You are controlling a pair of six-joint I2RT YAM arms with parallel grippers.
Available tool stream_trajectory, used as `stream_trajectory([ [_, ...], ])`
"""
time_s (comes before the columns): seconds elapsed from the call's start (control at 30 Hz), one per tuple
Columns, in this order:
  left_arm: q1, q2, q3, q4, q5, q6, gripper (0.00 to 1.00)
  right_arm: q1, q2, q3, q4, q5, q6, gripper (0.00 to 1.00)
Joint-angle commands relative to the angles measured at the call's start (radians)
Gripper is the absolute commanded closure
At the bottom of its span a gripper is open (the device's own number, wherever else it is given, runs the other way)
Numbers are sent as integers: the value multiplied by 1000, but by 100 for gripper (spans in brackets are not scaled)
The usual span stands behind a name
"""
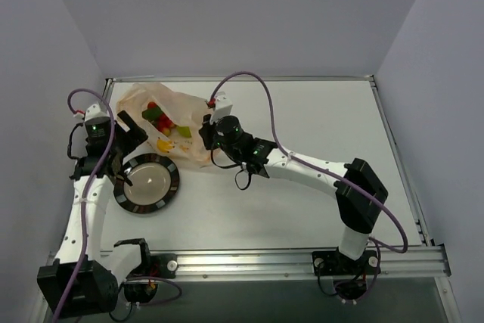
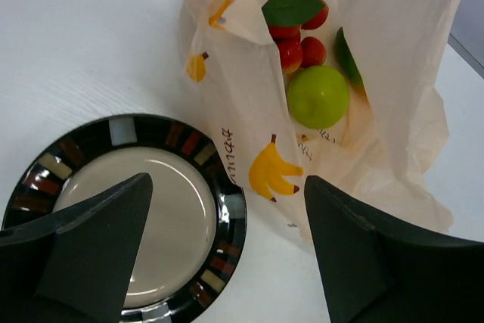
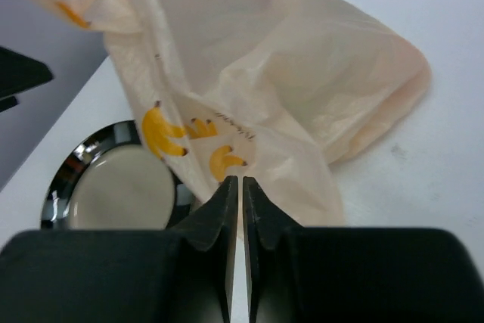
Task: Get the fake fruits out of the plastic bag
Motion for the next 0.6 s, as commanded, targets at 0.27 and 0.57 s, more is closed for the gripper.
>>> stream_trajectory([
  [0.27, -123, 139, 64, 201, -54, -110, 41, 22, 288, 348, -4, -284, -44, 100],
  [0.57, -119, 400, 199, 214, -126, -103, 41, -116, 544, 624, -23, -198, -5, 100],
])
